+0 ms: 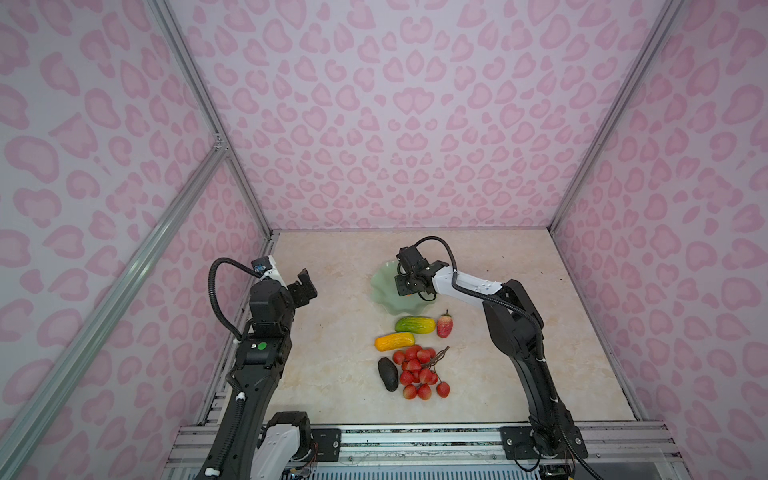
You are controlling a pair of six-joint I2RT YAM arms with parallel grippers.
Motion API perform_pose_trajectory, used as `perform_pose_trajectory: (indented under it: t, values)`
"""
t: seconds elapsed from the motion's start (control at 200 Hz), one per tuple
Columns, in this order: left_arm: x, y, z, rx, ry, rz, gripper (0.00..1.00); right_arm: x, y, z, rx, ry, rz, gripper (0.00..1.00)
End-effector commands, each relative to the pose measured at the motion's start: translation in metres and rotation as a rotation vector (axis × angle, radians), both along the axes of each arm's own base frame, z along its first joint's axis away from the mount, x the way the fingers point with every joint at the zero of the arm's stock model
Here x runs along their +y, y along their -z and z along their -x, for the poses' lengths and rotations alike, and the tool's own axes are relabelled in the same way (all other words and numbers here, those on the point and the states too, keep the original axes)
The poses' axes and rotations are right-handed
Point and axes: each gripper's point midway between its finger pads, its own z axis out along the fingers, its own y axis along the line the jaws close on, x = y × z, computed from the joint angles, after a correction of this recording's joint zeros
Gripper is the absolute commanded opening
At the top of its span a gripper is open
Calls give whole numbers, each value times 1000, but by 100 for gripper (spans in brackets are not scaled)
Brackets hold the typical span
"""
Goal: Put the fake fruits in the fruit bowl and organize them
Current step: 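Carry the orange with the right gripper into the green bowl and release, then grasp the dark avocado with the left gripper while the right gripper withdraws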
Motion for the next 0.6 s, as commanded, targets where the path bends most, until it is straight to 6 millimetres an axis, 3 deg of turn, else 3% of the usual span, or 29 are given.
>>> perform_pose_trajectory:
  t: [0.0, 0.075, 0.16, 0.215, 0.32, 0.46, 0.595]
  values:
    - [-14, 1, -3, 19, 67, 52, 99, 2, -10, -1, -18, 12, -34, 67]
    - [-24, 7, -3, 58, 115, 97, 99, 0, -39, -1, -73, 18, -71, 72]
    - [-41, 26, 4, 145, 184, 180, 95, -7, -86, 2, -181, 21, -139, 77]
    - [-56, 41, 11, 194, 239, 258, 93, -18, -121, 8, -276, 41, -186, 83]
    - [-92, 74, 30, 281, 328, 368, 89, -51, -154, 24, -396, 113, -233, 93]
    - [-139, 110, 62, 393, 403, 349, 89, -89, -176, 40, -479, 181, -265, 98]
    - [-174, 143, 93, 489, 462, 386, 89, -124, -169, 54, -460, 245, -274, 99]
